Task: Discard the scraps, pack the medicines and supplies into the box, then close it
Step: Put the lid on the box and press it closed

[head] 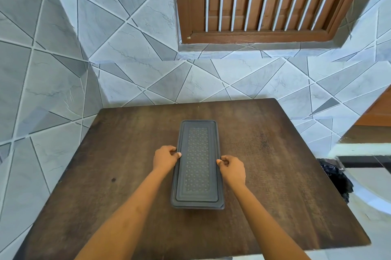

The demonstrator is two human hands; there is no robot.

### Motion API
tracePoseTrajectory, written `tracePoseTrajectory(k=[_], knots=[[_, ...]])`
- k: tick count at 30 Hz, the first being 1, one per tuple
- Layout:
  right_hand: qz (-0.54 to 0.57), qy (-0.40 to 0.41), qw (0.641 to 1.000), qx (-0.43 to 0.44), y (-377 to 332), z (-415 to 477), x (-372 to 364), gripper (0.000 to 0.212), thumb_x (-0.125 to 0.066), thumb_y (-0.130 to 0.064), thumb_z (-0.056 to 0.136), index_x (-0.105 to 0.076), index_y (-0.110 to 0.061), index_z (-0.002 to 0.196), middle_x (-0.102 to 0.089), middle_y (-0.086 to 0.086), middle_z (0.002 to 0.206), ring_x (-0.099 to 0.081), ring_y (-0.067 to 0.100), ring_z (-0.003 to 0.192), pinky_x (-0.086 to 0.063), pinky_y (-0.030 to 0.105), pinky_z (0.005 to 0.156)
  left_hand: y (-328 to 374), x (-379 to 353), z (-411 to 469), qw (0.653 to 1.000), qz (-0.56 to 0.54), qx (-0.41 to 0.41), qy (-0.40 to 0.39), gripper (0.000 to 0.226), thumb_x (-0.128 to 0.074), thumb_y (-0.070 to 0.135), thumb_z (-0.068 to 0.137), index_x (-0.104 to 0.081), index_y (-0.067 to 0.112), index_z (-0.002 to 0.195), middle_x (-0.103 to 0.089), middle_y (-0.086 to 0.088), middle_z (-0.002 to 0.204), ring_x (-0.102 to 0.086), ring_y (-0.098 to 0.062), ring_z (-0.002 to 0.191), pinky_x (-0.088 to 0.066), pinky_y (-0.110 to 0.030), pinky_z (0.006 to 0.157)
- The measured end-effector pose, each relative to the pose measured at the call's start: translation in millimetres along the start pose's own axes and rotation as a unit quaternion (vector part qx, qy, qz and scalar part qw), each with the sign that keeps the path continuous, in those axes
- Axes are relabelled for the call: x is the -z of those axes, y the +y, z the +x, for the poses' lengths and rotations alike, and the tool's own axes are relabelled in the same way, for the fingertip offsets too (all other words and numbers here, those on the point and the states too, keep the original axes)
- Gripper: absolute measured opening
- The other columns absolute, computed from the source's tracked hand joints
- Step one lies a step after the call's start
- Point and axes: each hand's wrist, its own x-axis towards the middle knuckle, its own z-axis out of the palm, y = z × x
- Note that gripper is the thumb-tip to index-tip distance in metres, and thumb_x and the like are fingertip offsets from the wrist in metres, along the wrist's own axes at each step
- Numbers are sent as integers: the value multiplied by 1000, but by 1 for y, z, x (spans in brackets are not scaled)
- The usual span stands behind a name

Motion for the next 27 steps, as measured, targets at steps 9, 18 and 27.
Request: tracePoseTrajectory(k=[9,18,27], knots=[[-4,26,1000,8,-12,8,-5,31,-53,-19,92,-60,-3,118,-68,17,113,-63,31,104,-50,36,86,4,-4,16,1000,-1,17,14,35,-62,19,87,-62,10,121,-67,-13,120,-60,-28,113,-48,-36,98],[154,-54,977,-138,-8,35,-6,29,-61,-12,86,-58,-6,59,-61,9,70,-58,26,72,-53,42,84,-10,-11,34,968,-195,149,-54,25,-64,15,87,-60,13,62,-64,-16,93,-57,-26,78,-50,-31,60],[192,-56,970,-138,1,24,-6,19,-64,-22,86,-68,-5,80,-69,15,90,-65,29,87,-54,47,89,-9,-8,20,950,-256,165,-64,21,-65,17,87,-61,12,66,-62,-12,79,-56,-19,65,-46,-26,53]])
